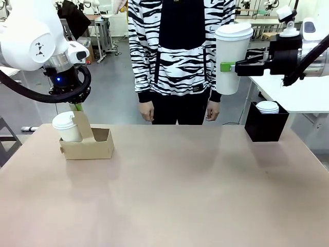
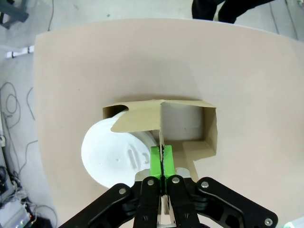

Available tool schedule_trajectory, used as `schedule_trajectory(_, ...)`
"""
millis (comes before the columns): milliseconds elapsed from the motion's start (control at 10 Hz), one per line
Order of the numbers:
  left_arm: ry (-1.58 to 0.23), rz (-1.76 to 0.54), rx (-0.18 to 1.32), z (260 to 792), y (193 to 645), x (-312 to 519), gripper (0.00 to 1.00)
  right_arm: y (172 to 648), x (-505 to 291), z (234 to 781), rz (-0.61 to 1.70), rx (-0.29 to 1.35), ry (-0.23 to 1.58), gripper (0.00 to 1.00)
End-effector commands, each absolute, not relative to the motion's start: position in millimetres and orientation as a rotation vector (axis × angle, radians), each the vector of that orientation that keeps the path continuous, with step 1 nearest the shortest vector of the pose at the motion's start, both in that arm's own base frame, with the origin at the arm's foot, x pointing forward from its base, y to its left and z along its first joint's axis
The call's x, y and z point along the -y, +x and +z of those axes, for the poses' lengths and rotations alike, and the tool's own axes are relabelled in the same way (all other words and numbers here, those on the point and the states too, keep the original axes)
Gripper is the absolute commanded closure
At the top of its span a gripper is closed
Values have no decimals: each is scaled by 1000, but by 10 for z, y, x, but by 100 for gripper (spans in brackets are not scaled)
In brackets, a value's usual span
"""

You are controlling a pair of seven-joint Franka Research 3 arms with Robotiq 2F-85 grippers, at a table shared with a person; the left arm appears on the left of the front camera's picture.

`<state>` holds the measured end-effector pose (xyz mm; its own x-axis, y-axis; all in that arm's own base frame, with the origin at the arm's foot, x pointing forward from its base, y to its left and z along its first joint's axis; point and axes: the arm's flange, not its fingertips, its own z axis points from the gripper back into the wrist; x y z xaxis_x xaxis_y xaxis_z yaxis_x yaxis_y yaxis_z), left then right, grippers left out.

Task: Pour a drink into a cup and package it in a carrier.
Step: Position the Cup Carrier in the center of the table.

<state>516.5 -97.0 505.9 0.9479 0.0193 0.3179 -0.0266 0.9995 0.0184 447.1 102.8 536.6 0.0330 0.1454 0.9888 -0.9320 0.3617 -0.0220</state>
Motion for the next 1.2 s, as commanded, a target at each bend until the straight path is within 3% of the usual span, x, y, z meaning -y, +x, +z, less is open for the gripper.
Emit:
schedule_trajectory(0,1,99,342,5378,4937,1066,99,4490,-1051,5407,997,1272,836,24)
schedule_trajectory(400,33,114,397,5880,4321,1931,99,4490,-1051,5407,997,1272,836,24)
schedule_trajectory(1100,34,43,361,5486,3635,3568,99,4490,-1051,5407,997,1272,836,24)
